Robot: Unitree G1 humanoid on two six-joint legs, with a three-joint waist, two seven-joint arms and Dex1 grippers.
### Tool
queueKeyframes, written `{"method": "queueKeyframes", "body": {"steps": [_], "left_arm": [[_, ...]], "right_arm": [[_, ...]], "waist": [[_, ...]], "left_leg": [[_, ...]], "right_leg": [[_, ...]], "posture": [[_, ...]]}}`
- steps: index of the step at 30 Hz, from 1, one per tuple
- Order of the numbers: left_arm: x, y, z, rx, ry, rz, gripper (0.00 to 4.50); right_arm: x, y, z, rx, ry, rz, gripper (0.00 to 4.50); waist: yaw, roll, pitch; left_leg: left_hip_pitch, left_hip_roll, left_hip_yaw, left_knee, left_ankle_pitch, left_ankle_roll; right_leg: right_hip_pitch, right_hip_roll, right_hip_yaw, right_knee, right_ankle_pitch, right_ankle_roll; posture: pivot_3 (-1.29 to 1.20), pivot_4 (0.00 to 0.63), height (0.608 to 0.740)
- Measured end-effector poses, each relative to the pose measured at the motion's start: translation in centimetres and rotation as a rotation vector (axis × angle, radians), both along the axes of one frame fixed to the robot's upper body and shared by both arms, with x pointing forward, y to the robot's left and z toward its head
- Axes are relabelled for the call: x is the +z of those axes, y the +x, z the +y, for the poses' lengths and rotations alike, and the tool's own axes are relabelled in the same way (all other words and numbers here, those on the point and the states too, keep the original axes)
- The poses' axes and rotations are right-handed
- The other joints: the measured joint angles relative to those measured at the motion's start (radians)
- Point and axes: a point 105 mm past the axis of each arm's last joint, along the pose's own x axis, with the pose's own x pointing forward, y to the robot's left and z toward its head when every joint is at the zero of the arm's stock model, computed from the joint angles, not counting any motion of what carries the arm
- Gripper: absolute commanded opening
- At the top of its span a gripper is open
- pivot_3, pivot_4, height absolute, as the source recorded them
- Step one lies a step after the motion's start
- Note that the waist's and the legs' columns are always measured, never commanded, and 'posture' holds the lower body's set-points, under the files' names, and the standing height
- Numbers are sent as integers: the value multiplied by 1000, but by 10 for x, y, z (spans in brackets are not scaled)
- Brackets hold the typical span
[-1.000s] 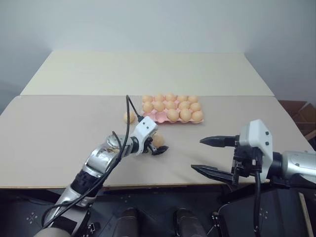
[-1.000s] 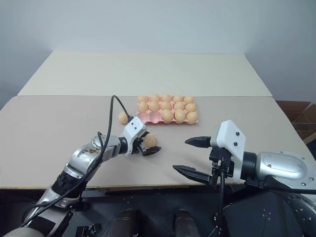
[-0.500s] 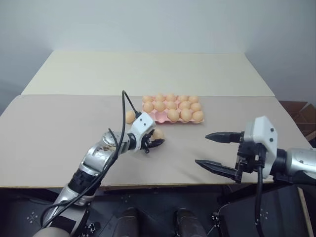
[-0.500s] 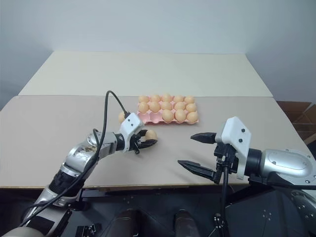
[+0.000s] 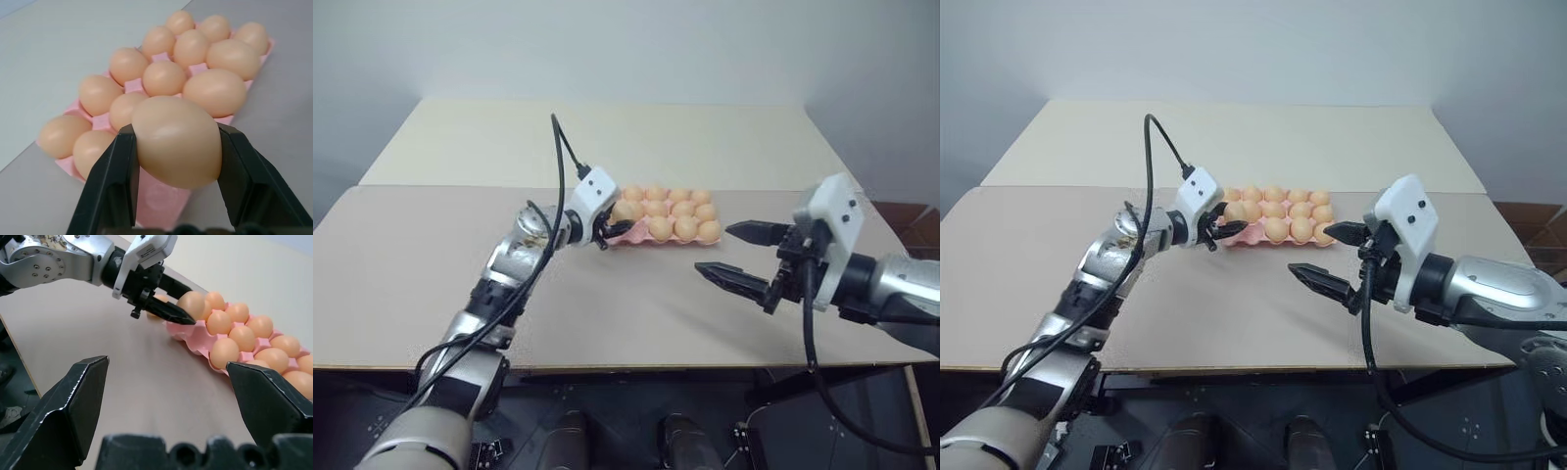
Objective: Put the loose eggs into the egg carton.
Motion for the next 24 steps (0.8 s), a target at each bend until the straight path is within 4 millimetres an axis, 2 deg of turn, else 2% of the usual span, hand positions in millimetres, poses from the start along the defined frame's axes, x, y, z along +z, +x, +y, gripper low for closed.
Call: {"method": "queueKeyframes", "body": {"steps": [7, 15, 21, 24], "left_arm": [[-13, 6, -13, -22, -2, 14, 1880], [-14, 6, -13, -23, 2, 7, 4477], [-6, 10, -7, 8, -24, -20, 4477], [12, 5, -2, 17, -61, -84, 4477]], "right_arm": [[0, -3, 2, -4, -10, 6, 4500], [0, -5, 3, -2, -19, 16, 4500], [0, -5, 3, 2, -22, 13, 4500], [0, -7, 5, 12, -26, 6, 4500]], "waist": [[2, 0, 0], [1, 0, 0], [1, 0, 0], [-2, 0, 0]], "left_leg": [[-1, 0, 0, 0, 0, 0], [-1, 0, 0, 0, 0, 0], [-1, 0, -1, 0, 0, 0], [-1, 0, -1, 0, 0, 0]], "right_leg": [[-1, 0, 0, 0, 0, 0], [0, 0, 0, 0, 0, 1], [0, 0, 0, 0, 0, 1], [-1, 0, 0, 0, 0, 1]], "posture": [[0, 150, 740], [0, 150, 740], [0, 150, 740], [0, 150, 740]]}}
